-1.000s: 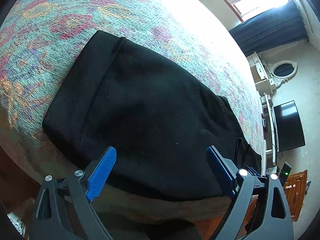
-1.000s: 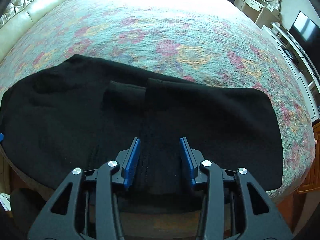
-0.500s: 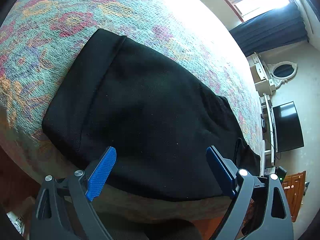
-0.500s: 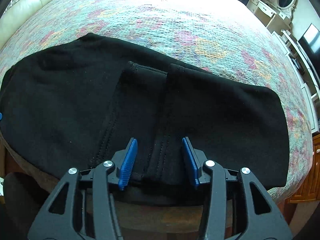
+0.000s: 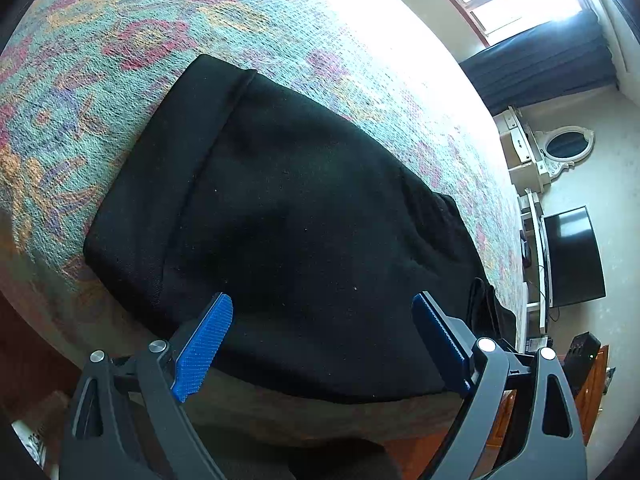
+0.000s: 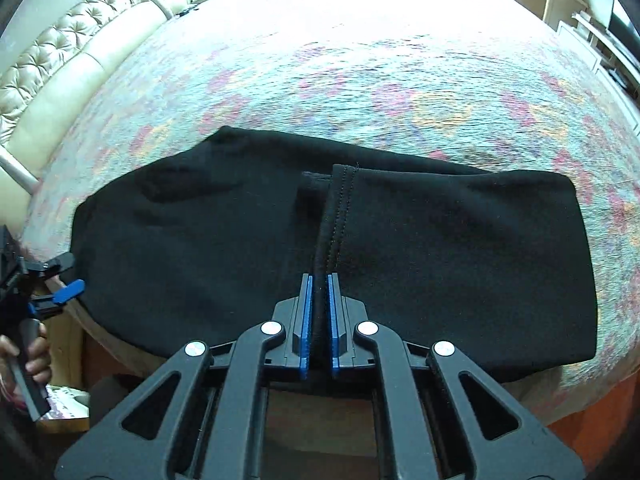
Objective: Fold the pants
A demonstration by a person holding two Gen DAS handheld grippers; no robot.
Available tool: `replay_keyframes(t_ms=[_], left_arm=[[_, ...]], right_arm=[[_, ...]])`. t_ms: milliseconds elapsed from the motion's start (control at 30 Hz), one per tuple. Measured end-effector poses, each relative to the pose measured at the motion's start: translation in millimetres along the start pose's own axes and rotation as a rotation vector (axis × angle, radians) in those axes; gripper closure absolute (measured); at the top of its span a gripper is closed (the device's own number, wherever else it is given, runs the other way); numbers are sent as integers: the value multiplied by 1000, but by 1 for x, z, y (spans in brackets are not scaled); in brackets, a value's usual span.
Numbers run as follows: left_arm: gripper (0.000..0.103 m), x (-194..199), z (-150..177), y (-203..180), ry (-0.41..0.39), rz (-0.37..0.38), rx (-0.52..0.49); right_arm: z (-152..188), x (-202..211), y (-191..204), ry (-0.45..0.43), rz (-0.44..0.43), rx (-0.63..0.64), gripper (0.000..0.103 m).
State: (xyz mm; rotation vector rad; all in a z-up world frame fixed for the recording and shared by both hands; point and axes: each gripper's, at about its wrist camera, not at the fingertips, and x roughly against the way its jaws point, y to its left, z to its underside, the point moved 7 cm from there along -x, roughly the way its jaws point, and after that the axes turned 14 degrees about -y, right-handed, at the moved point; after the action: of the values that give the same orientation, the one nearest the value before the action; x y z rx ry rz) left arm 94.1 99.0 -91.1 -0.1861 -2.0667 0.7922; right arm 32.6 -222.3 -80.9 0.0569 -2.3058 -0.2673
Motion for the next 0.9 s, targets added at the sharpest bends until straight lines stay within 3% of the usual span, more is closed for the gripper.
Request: replay_keyframes(t_ms=[167,367,467,533,633,733,800,900], left_arm=[[13,0,-1,0,0,1,0],[13,-1,-2,2,2,1,5],[13,-1,-2,2,1,-1,0],[13,-1,-1,1,1,-2,-3],[13,0,-1,0,1,-2,-7],[13,0,0,-2,2,-1,-10],[13,0,1,-3,3,0,-10],[13,0,1,-4,4,1,-11]], right_arm=[[18,-26,15,45,12,13,96],[23,-38,17,28,18,-4,95],[26,-37,21,13,17,38,84],[28,-37,29,5,-17,47,64],[29,-35,37,-17,-49,57,50],[25,-27,40,-28,-121,45,50],[19,-11,44,-51,-244,7,50],[-5,26,22,-144,-331,-31,50]])
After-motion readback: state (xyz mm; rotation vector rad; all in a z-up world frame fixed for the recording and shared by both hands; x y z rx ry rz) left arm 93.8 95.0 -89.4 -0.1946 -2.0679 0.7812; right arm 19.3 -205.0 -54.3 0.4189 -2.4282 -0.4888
